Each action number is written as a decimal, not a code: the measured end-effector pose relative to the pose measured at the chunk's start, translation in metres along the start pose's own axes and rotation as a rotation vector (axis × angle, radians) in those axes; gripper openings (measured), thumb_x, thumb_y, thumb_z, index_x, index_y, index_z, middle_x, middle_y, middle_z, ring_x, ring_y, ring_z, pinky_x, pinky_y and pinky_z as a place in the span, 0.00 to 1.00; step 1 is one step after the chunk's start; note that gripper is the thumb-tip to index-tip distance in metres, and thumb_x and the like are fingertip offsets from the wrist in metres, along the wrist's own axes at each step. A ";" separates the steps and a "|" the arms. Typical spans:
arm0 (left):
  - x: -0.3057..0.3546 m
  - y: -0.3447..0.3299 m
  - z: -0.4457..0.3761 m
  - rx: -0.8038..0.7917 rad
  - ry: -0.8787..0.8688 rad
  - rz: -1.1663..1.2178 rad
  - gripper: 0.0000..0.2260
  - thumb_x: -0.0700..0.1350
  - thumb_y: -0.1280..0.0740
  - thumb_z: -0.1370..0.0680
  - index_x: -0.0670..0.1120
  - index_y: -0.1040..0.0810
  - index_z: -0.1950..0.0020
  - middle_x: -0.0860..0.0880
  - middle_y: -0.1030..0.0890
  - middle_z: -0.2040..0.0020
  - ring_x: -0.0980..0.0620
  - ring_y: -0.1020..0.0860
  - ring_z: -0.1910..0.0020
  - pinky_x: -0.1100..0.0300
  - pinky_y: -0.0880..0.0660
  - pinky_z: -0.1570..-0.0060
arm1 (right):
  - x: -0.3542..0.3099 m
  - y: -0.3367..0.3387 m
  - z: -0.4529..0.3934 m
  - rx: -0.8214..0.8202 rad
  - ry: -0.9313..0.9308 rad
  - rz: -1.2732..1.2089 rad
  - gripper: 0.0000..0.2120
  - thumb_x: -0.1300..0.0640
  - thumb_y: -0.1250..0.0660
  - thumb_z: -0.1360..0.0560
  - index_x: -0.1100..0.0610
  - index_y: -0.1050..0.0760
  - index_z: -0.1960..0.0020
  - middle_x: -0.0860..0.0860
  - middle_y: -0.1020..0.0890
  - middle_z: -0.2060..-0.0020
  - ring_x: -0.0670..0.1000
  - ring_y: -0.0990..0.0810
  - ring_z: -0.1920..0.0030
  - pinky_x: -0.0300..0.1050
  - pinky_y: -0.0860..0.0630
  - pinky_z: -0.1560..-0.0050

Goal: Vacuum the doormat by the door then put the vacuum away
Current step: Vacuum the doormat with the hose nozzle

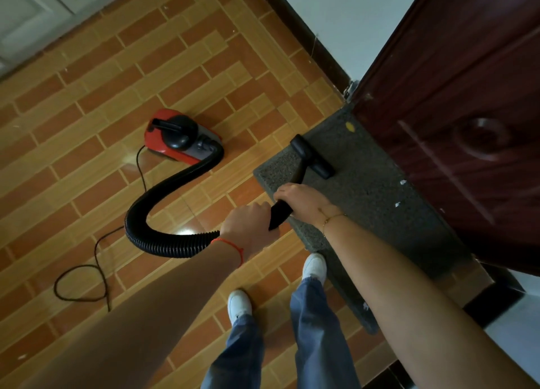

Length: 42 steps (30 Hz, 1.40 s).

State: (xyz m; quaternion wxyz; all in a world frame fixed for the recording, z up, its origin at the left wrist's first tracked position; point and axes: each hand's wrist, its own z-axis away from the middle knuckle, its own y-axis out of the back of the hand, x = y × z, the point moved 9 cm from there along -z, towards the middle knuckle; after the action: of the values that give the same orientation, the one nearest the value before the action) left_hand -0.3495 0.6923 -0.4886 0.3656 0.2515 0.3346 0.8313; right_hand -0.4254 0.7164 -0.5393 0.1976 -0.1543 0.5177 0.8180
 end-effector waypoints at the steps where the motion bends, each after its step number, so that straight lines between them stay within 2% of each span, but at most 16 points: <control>1: -0.009 -0.004 0.010 -0.001 -0.005 -0.008 0.10 0.52 0.39 0.22 0.46 0.27 0.49 0.51 0.27 0.66 0.52 0.26 0.70 0.60 0.32 0.75 | -0.013 -0.005 0.000 0.004 -0.003 -0.007 0.10 0.70 0.35 0.27 0.58 0.24 0.50 0.53 0.20 0.49 0.54 0.20 0.48 0.49 0.22 0.50; 6: -0.048 -0.028 0.059 -0.007 -0.019 -0.048 0.12 0.54 0.39 0.23 0.46 0.27 0.47 0.52 0.29 0.66 0.53 0.28 0.70 0.60 0.34 0.73 | -0.075 -0.032 0.002 -0.003 -0.035 -0.003 0.08 0.69 0.37 0.26 0.57 0.26 0.52 0.53 0.21 0.50 0.54 0.20 0.51 0.45 0.26 0.58; 10: -0.075 -0.043 0.092 -0.020 -0.047 -0.085 0.12 0.54 0.39 0.23 0.47 0.27 0.48 0.52 0.29 0.67 0.54 0.30 0.72 0.62 0.37 0.76 | -0.119 -0.051 0.003 -0.019 -0.048 -0.012 0.08 0.68 0.37 0.24 0.58 0.25 0.50 0.52 0.21 0.49 0.53 0.21 0.50 0.45 0.25 0.56; 15: -0.106 -0.054 0.120 -0.014 -0.058 -0.117 0.12 0.54 0.39 0.24 0.47 0.27 0.48 0.52 0.27 0.67 0.54 0.28 0.72 0.61 0.33 0.74 | -0.159 -0.070 -0.002 -0.029 -0.051 0.015 0.09 0.66 0.36 0.23 0.58 0.25 0.45 0.51 0.22 0.46 0.53 0.20 0.49 0.42 0.29 0.60; 20: -0.119 -0.060 0.127 -0.008 -0.080 -0.141 0.12 0.55 0.39 0.24 0.47 0.27 0.48 0.52 0.28 0.67 0.53 0.28 0.71 0.60 0.31 0.71 | -0.171 -0.078 -0.007 -0.016 -0.083 -0.002 0.13 0.65 0.34 0.24 0.57 0.25 0.41 0.51 0.22 0.44 0.53 0.20 0.46 0.45 0.24 0.53; 25: -0.106 -0.062 0.119 -0.008 -0.114 -0.171 0.13 0.55 0.40 0.23 0.47 0.28 0.47 0.52 0.28 0.67 0.52 0.26 0.69 0.61 0.33 0.73 | -0.159 -0.079 -0.002 0.020 -0.103 0.006 0.11 0.68 0.35 0.25 0.58 0.25 0.45 0.51 0.22 0.46 0.53 0.20 0.47 0.42 0.27 0.56; 29: -0.088 -0.059 0.103 0.000 -0.123 -0.153 0.13 0.55 0.40 0.22 0.47 0.28 0.46 0.52 0.29 0.67 0.52 0.26 0.69 0.60 0.32 0.71 | -0.132 -0.079 0.002 0.021 -0.128 -0.016 0.11 0.70 0.34 0.27 0.58 0.25 0.48 0.51 0.22 0.48 0.53 0.21 0.46 0.48 0.21 0.50; 32: -0.072 -0.052 0.085 0.001 -0.125 -0.138 0.12 0.54 0.40 0.22 0.46 0.27 0.47 0.52 0.28 0.67 0.51 0.26 0.69 0.60 0.32 0.72 | -0.105 -0.072 0.003 0.030 -0.156 -0.035 0.11 0.71 0.34 0.28 0.57 0.25 0.50 0.51 0.22 0.49 0.53 0.20 0.48 0.51 0.20 0.51; 36: -0.048 -0.036 0.053 0.001 -0.119 -0.125 0.12 0.54 0.39 0.22 0.46 0.27 0.46 0.51 0.27 0.66 0.49 0.24 0.67 0.58 0.30 0.70 | -0.066 -0.052 0.004 0.057 -0.184 -0.034 0.10 0.70 0.35 0.27 0.57 0.25 0.51 0.51 0.21 0.49 0.53 0.20 0.49 0.48 0.21 0.53; 38: -0.034 -0.026 0.036 0.008 -0.111 -0.125 0.12 0.54 0.39 0.22 0.46 0.27 0.45 0.51 0.27 0.66 0.50 0.25 0.68 0.58 0.30 0.71 | -0.044 -0.040 0.004 0.069 -0.191 -0.031 0.10 0.70 0.35 0.27 0.57 0.25 0.51 0.51 0.21 0.49 0.53 0.19 0.49 0.43 0.24 0.57; 42: -0.003 -0.005 -0.001 0.009 -0.086 -0.105 0.11 0.53 0.39 0.22 0.47 0.27 0.46 0.51 0.25 0.64 0.52 0.26 0.70 0.60 0.32 0.73 | 0.005 -0.014 0.008 0.073 -0.206 -0.036 0.10 0.70 0.35 0.26 0.58 0.25 0.51 0.51 0.21 0.50 0.53 0.20 0.50 0.42 0.29 0.61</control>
State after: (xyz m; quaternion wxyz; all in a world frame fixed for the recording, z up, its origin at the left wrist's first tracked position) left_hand -0.3463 0.6921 -0.4934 0.4214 0.2711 0.3351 0.7979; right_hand -0.4235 0.7299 -0.5488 0.2697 -0.0713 0.5212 0.8065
